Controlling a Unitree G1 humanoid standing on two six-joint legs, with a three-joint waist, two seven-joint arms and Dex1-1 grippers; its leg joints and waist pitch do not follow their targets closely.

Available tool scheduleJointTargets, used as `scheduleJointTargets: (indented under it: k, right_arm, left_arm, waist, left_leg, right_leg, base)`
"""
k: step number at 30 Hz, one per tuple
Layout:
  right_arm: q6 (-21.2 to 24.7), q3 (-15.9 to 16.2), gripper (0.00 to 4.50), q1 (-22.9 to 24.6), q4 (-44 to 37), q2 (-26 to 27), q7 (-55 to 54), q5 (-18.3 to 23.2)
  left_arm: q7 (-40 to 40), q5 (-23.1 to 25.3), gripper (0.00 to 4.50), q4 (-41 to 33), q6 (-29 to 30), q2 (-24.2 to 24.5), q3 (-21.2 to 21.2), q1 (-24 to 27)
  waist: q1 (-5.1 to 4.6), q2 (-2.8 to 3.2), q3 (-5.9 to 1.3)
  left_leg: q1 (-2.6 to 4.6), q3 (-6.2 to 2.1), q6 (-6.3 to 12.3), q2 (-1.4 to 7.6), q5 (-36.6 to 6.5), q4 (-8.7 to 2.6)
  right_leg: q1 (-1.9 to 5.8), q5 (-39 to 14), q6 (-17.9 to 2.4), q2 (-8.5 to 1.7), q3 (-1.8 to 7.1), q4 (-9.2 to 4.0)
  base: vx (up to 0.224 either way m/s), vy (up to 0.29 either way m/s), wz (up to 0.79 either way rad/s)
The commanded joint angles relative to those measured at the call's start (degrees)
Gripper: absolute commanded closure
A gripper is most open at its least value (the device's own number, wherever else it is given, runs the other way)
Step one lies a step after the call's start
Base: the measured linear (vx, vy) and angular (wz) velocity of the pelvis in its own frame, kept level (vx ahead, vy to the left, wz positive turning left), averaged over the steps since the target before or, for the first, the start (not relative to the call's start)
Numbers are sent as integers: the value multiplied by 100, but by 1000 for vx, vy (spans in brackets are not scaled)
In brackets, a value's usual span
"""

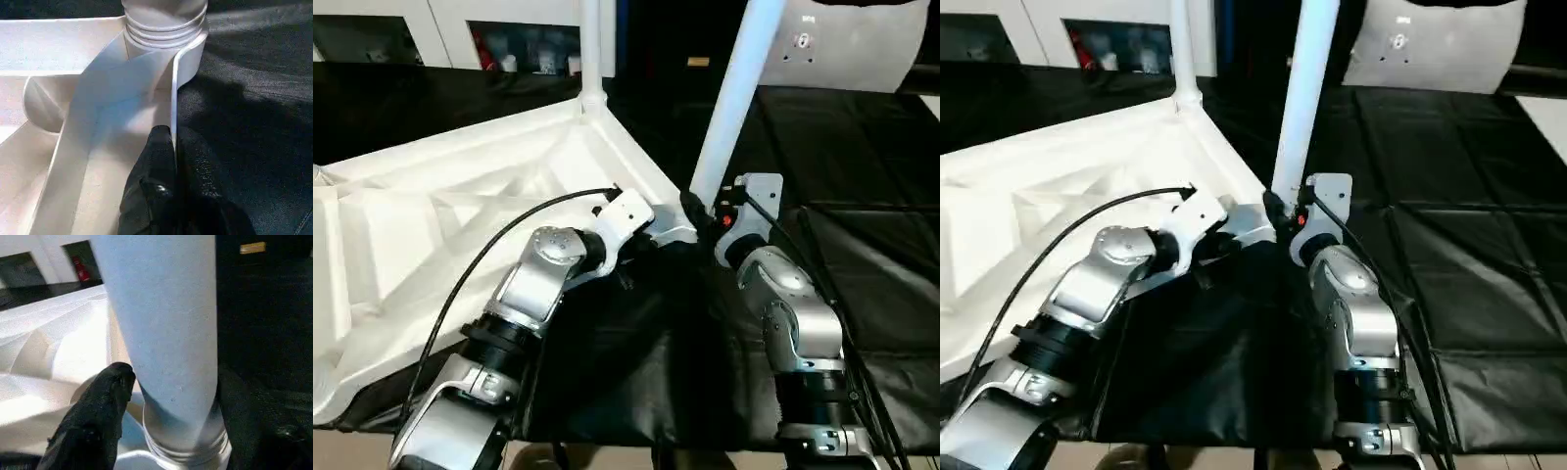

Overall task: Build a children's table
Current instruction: Rotate leg to tighten

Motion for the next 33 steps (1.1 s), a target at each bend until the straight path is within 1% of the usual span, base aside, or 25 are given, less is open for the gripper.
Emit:
scheduleJointTargets:
  k: [1,3,4,7,8,9,10,11,12,14,15,16,17,18,19,20,21,23,24,26,27,28,30,31,33]
  right_arm:
    - [2,507,130,183,-32,-147,816,281]
    - [-33,412,108,194,-27,-281,972,334]
    - [-75,342,87,200,-23,-444,1194,402]
    - [-197,271,75,226,-6,-993,1983,567]
    - [-252,341,59,263,-42,-1379,2603,652]
    - [-307,407,46,287,-61,-1529,2856,671]
    - [-370,511,41,324,-85,-1731,3199,685]
    - [-383,532,37,331,-90,-1771,3266,687]
    - [-383,532,28,331,-90,-1771,3266,687]
    - [-538,711,28,363,-46,-2137,3843,687]
    - [-735,866,28,364,43,-2460,4382,657]
    - [-825,929,28,325,142,-2623,4679,665]
    - [-842,941,28,312,170,-2658,4757,673]
    - [-891,954,28,265,240,-2708,4891,698]
    - [-1076,988,28,148,412,-2796,5171,708]
    - [-1104,993,28,131,437,-2807,5201,707]
    - [-1160,1014,28,56,544,-2844,5311,706]
    - [-1190,1066,28,-33,665,-2895,5499,706]
    - [-1209,1121,28,-76,722,-2938,5627,738]
    - [-1196,1169,28,-100,745,-2970,5747,783]
    - [-1160,1225,45,-144,793,-3005,5991,860]
    - [-1160,1225,45,-144,793,-3005,5991,860]
    - [-1090,1289,67,-181,821,-3023,6255,940]
    - [-1042,1332,74,-197,825,-3034,6378,974]
    - [-981,1403,82,-217,828,-3055,6547,1006]
  left_arm:
    - [-158,-67,450,-212,-409,93,-179,21]
    - [-246,-73,450,-262,-443,192,-166,101]
    - [-378,-104,450,-317,-529,301,-157,191]
    - [-746,-172,450,-426,-720,643,-134,429]
    - [-1002,-213,450,-444,-811,860,-156,535]
    - [-1109,-243,450,-444,-936,934,-178,566]
    - [-1255,-301,450,-450,-1020,1009,-191,603]
    - [-1284,-313,450,-451,-1035,1024,-193,610]
    - [-1284,-313,450,-451,-1035,1024,-193,610]
    - [-1611,-426,450,-487,-1189,1210,-253,682]
    - [-2000,-511,450,-521,-1365,1421,-341,747]
    - [-2289,-557,450,-536,-1589,1567,-410,780]
    - [-2374,-575,450,-540,-1650,1605,-427,788]
    - [-2508,-638,450,-535,-1722,1648,-423,795]
    - [-2808,-736,450,-486,-1920,1763,-430,784]
    - [-2845,-744,450,-479,-1938,1779,-433,780]
    - [-2989,-773,450,-460,-1984,1846,-446,761]
    - [-3187,-815,450,-446,-2050,1929,-465,732]
    - [-3281,-842,450,-432,-2086,1977,-485,711]
    - [-3359,-861,450,-420,-2137,2013,-508,691]
    - [-3507,-915,450,-383,-2236,2067,-545,660]
    - [-3507,-915,450,-383,-2236,2067,-545,660]
    - [-3681,-938,450,-357,-2303,2112,-582,638]
    - [-3763,-936,450,-347,-2333,2143,-607,630]
    - [-3843,-934,450,-327,-2384,2185,-628,620]
  waist:
    - [19,10,-394]
    - [12,-2,-387]
    - [5,-6,-375]
    - [-13,-12,-360]
    - [-15,-21,-356]
    - [-15,-19,-354]
    - [-22,-38,-342]
    - [-13,-26,-337]
    - [-13,-26,-337]
    - [-14,-32,-342]
    - [9,-27,-347]
    - [1,-37,-336]
    - [-7,-32,-327]
    - [1,-15,-332]
    - [16,-26,-340]
    - [21,-21,-343]
    - [57,-9,-342]
    - [79,-6,-350]
    - [88,-23,-351]
    - [130,-2,-350]
    - [154,-19,-355]
    - [154,-19,-355]
    - [169,-25,-363]
    - [168,-37,-359]
    - [175,-28,-356]
  left_leg:
    - [26,-1,530,115,-813,-287]
    - [16,4,551,121,-882,-286]
    - [10,6,553,119,-913,-289]
    - [11,-4,550,131,-1059,-291]
    - [9,-2,562,125,-1089,-286]
    - [11,-7,558,130,-1091,-292]
    - [9,-2,564,140,-1158,-296]
    - [26,-3,567,143,-1202,-295]
    - [26,-3,567,143,-1202,-295]
    - [24,-7,542,150,-1180,-299]
    - [26,-25,554,148,-1217,-300]
    - [29,-10,594,161,-1240,-300]
    - [23,-8,610,155,-1299,-302]
    - [40,-3,606,158,-1310,-299]
    - [46,-2,605,157,-1303,-295]
    - [48,-5,595,162,-1275,-297]
    - [100,20,593,190,-1233,-294]
    - [77,4,589,197,-1151,-307]
    - [75,12,598,201,-1112,-300]
    - [97,22,601,209,-1114,-297]
    - [81,23,626,203,-1083,-294]
    - [81,23,626,203,-1083,-294]
    - [62,26,629,198,-1025,-286]
    - [56,27,630,201,-1030,-285]
    - [60,27,613,207,-1051,-287]
  right_leg:
    - [409,-1081,-1168,-317,224,-354]
    - [417,-1123,-1189,-322,229,-356]
    - [417,-1186,-1187,-324,228,-367]
    - [421,-1550,-1129,-332,222,-394]
    - [414,-1670,-1113,-329,216,-403]
    - [414,-1716,-1103,-331,216,-403]
    - [400,-1847,-1070,-333,216,-425]
    - [389,-1994,-1036,-343,220,-433]
    - [389,-1994,-1036,-343,220,-433]
    - [375,-2051,-1040,-339,219,-434]
    - [391,-2091,-1042,-345,205,-434]
    - [373,-2022,-1080,-346,222,-430]
    - [369,-2078,-1084,-342,219,-438]
    - [362,-2096,-1087,-349,224,-440]
    - [352,-2147,-1120,-352,219,-444]
    - [352,-2136,-1129,-359,222,-437]
    - [311,-1942,-1225,-342,233,-426]
    - [342,-1806,-1281,-344,225,-383]
    - [343,-1668,-1319,-342,229,-367]
    - [340,-1611,-1357,-345,232,-358]
    - [360,-1571,-1365,-349,228,-347]
    - [360,-1571,-1365,-349,228,-347]
    - [376,-1541,-1366,-356,224,-337]
    - [375,-1568,-1356,-357,224,-338]
    - [367,-1641,-1346,-356,222,-339]
  base:
    - [0,0,0]
    - [0,0,0]
    - [0,0,0]
    - [0,0,0]
    - [0,0,0]
    - [0,0,0]
    - [0,0,0]
    - [0,0,0]
    - [0,0,0]
    - [0,0,0]
    - [0,0,0]
    - [0,0,0]
    - [0,0,0]
    - [0,0,0]
    - [0,0,0]
    - [0,0,0]
    - [0,0,0]
    - [0,0,0]
    - [0,0,0]
    - [0,0,0]
    - [0,0,0]
    - [0,0,0]
    - [0,0,0]
    - [0,0,0]
    - [0,0,0]
